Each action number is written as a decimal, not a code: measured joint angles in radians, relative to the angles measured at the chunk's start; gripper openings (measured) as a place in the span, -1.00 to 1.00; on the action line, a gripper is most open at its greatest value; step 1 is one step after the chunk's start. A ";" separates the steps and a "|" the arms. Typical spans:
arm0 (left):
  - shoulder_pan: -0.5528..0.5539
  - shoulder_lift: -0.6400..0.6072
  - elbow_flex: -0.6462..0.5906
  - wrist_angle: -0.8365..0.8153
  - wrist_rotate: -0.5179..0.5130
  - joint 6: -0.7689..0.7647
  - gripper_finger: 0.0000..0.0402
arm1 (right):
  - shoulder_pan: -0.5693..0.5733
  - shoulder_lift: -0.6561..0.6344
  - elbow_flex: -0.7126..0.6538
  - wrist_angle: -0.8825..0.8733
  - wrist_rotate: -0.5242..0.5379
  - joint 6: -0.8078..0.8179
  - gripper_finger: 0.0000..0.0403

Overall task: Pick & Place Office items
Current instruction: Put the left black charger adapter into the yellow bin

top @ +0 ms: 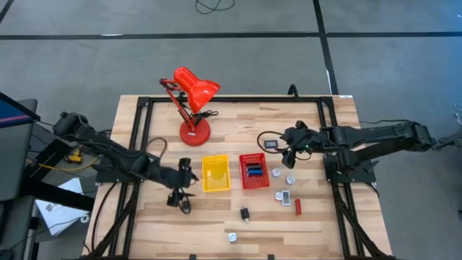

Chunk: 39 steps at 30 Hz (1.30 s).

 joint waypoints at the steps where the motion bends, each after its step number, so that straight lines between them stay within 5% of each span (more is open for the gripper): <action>1: -0.019 0.023 0.014 -0.028 -0.010 -0.027 0.38 | -0.005 0.000 0.000 0.002 0.000 0.000 0.24; 7: -0.099 0.148 0.128 -0.205 -0.022 -0.200 0.38 | -0.015 0.000 0.000 0.001 0.000 0.000 0.24; 16: -0.171 0.288 0.163 -0.245 -0.022 -0.370 0.38 | -0.015 0.000 0.000 -0.002 0.000 0.000 0.24; 39: -0.188 0.351 0.162 -0.264 -0.014 -0.422 0.38 | -0.013 0.001 0.000 -0.001 0.000 0.002 0.24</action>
